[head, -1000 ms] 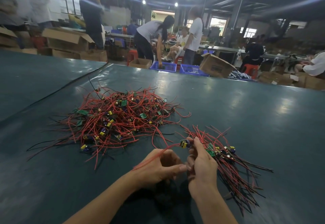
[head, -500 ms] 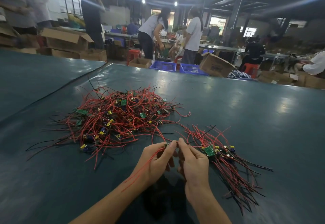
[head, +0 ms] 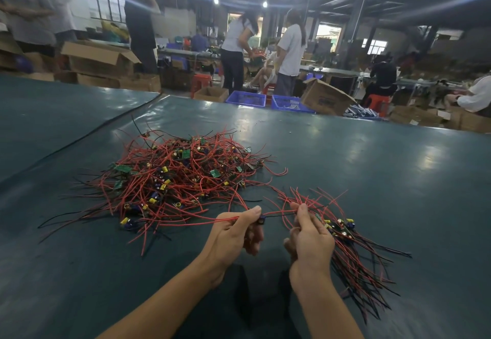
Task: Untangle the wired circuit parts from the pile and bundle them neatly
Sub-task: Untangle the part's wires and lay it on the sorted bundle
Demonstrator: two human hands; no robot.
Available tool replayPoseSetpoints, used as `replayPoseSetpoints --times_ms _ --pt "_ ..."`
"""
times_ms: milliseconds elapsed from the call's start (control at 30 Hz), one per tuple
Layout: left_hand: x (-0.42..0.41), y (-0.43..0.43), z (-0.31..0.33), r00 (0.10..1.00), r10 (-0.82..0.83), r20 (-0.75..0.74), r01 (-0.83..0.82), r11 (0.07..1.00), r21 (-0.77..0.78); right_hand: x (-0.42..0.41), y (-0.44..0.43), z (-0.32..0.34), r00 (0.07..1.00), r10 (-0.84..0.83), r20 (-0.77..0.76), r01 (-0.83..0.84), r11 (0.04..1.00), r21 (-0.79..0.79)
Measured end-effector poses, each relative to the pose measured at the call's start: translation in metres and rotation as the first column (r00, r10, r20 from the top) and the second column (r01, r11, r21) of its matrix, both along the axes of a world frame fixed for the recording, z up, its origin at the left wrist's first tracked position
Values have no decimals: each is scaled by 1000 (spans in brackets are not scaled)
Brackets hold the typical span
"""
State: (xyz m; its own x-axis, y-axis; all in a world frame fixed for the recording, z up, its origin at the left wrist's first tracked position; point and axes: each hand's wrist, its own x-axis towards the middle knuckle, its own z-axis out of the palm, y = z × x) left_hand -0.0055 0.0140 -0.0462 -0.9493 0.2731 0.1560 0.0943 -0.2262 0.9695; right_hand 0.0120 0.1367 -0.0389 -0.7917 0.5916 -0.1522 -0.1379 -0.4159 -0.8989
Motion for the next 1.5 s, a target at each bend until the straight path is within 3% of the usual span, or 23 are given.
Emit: replayPoseSetpoints --times_ms 233,433,600,700,1067,1333,1500 --pt "1 0 0 999 -10 -52 8 999 -37 -7 27 2 990 -120 -74 106 980 -167" --pt "-4 -7 2 999 37 20 -37 999 15 -1 15 1 990 -70 -125 66 997 -32" --pt "-3 -6 2 999 -24 -27 23 999 -35 8 -11 -2 974 222 -37 -209 954 213" --pt "-2 -5 1 997 -69 -42 66 996 -62 10 -26 -5 953 297 -63 -272 927 258" --pt "-6 -7 -1 999 -32 -29 30 997 -70 3 -17 -9 987 152 -42 -135 951 278" --pt "-8 -13 7 998 7 -60 -8 1000 -18 -12 32 -6 992 -111 -57 113 993 31" --pt "-6 -12 3 999 -16 -38 15 999 -52 -8 31 -6 988 -112 -104 111 994 -12"
